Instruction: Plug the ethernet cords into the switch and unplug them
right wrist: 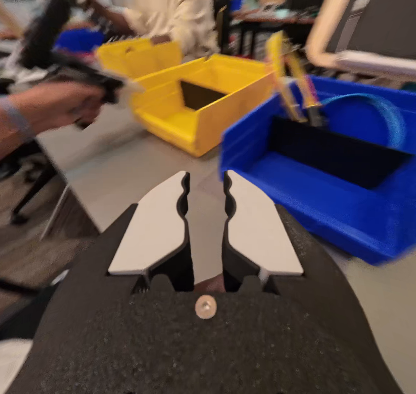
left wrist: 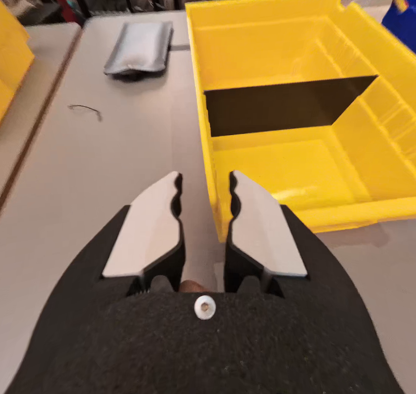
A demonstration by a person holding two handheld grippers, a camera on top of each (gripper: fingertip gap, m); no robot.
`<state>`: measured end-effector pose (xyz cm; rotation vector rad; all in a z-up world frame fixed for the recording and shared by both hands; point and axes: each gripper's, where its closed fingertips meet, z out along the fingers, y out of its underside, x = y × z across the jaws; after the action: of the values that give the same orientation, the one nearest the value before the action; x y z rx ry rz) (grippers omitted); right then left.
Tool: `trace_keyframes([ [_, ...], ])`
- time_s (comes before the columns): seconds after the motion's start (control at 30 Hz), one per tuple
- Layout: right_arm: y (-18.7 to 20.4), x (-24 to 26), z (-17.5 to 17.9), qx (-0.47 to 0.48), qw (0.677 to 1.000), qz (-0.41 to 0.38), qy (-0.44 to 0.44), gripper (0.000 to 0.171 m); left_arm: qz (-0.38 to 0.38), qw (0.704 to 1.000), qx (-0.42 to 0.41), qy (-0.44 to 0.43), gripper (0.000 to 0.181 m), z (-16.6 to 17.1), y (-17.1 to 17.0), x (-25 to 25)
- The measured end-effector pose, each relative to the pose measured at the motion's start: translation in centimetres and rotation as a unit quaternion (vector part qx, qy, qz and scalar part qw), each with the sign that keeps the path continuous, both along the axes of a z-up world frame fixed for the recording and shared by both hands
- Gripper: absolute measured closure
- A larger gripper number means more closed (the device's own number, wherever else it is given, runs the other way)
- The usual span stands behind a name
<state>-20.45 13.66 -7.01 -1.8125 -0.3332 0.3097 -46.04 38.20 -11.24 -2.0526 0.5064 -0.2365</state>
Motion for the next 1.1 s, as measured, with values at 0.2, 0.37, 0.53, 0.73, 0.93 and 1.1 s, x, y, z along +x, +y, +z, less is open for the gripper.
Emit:
trace_keyframes([
  [0.2,0.7,-6.7,-5.3,-0.071,0.993,0.053,-0.077,0.136,0.001,0.998,-0.052,-0.029,0.177,-1.9,0.2,0.5],
  [0.37,5.5,-7.0,-6.3,-0.083,0.995,-0.03,-0.051,0.117,0.022,0.999,-0.038,-0.008,0.176,-2.0,-5.4,-0.1],
  [0.53,8.6,-8.2,-6.7,-0.101,0.991,-0.08,-0.034,0.132,0.053,0.997,-0.046,-0.024,0.177,-1.9,-12.2,-1.2],
  [0.73,6.5,-8.1,-4.5,-0.1,0.985,-0.125,-0.065,0.167,0.086,0.996,0.025,-0.008,0.177,0.9,-16.8,-1.7],
  [0.93,3.9,-1.9,6.8,0.059,0.98,-0.181,-0.066,0.168,0.072,0.98,0.181,-0.039,0.176,11.7,-19.0,4.6],
  [1.1,0.9,13.3,12.6,0.101,0.949,-0.283,-0.093,0.167,-0.007,0.98,0.191,-0.048,0.176,17.0,-18.7,20.4],
])
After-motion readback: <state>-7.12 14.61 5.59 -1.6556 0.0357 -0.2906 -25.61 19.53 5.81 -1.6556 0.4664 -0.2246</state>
